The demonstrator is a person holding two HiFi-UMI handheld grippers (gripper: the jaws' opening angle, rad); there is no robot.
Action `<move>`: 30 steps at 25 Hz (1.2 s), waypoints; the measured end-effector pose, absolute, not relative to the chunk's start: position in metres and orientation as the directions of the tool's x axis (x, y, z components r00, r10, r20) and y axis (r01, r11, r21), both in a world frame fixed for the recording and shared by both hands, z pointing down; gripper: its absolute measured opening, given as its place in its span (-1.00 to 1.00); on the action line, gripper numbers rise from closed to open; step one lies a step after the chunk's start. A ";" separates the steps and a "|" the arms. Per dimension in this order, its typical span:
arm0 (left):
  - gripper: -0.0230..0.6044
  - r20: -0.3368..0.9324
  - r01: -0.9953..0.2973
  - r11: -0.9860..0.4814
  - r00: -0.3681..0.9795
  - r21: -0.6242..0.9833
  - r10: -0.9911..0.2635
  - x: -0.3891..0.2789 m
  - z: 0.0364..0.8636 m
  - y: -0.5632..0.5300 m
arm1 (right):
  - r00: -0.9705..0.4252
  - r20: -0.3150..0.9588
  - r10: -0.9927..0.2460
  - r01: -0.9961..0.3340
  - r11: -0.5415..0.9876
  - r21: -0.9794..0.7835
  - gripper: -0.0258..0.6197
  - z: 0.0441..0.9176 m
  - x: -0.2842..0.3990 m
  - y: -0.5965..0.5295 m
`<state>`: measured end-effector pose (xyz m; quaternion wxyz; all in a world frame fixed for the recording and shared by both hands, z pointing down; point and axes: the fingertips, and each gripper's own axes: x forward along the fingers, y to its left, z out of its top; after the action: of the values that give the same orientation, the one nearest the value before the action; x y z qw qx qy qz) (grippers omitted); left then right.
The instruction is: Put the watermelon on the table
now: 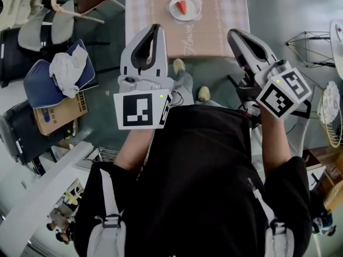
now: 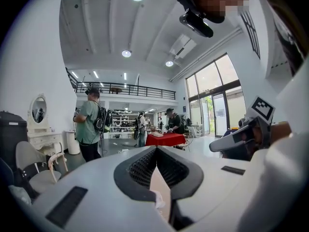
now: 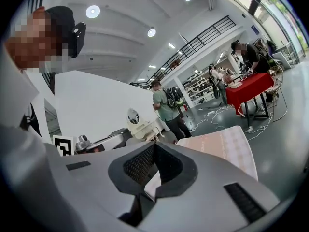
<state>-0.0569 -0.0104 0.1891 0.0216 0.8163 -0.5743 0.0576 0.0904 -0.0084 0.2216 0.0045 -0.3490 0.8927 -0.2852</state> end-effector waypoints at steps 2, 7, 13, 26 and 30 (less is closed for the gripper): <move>-0.90 0.112 -0.943 -0.331 0.325 -0.040 -0.939 -0.053 0.185 0.005 | -0.760 0.189 -0.622 -0.618 0.602 -0.505 -0.88 0.219 0.092 0.005; -0.90 0.100 -0.952 -0.303 0.298 -0.039 -0.949 -0.044 0.181 0.045 | -0.774 0.193 -0.603 -0.608 0.625 -0.490 -0.87 0.219 0.099 0.042; -0.90 0.097 -0.961 -0.271 0.265 -0.057 -0.959 -0.033 0.177 0.085 | -0.780 0.184 -0.598 -0.600 0.632 -0.491 -0.87 0.216 0.111 0.076; -0.90 0.123 -0.949 -0.300 0.287 -0.100 -0.950 -0.011 0.166 0.107 | -0.780 0.185 -0.598 -0.600 0.629 -0.494 -0.87 0.213 0.125 0.100; -0.90 0.126 -0.944 -0.317 0.305 -0.093 -0.944 -0.011 0.165 0.104 | -0.766 0.203 -0.610 -0.619 0.616 -0.487 -0.87 0.214 0.124 0.101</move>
<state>-0.0113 0.1039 0.1653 -0.0010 0.8076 -0.5845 0.0785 0.1241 0.1010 0.2144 -0.0089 -0.3418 0.8989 -0.2740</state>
